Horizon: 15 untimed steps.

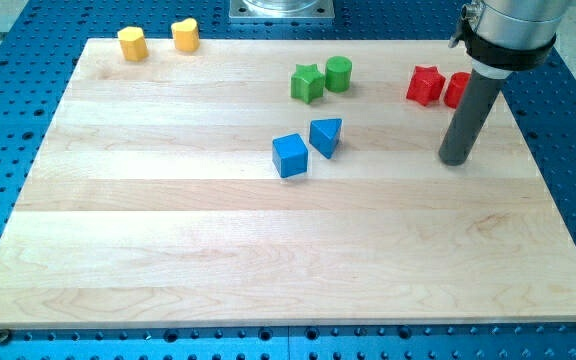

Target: Move the red circle towards the bottom right corner of the board

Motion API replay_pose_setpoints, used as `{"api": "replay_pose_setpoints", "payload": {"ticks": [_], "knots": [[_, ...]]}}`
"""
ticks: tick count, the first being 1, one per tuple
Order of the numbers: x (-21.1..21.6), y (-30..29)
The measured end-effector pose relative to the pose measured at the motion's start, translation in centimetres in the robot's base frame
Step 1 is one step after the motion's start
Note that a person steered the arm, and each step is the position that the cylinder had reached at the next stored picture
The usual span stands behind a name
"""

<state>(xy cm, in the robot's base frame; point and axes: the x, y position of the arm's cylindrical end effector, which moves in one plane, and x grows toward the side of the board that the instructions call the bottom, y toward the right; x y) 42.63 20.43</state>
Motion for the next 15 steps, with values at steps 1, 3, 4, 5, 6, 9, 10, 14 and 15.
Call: {"api": "replay_pose_setpoints", "payload": {"ticks": [1, 3, 4, 5, 6, 9, 10, 14, 15], "knots": [[0.0, 0.0], [0.5, 0.1], [-1.4, 9.7], [-11.4, 11.4], [-13.9, 10.3], [-1.5, -1.2], [-2.4, -5.2], [6.5, 1.8], [9.7, 0.3]]}}
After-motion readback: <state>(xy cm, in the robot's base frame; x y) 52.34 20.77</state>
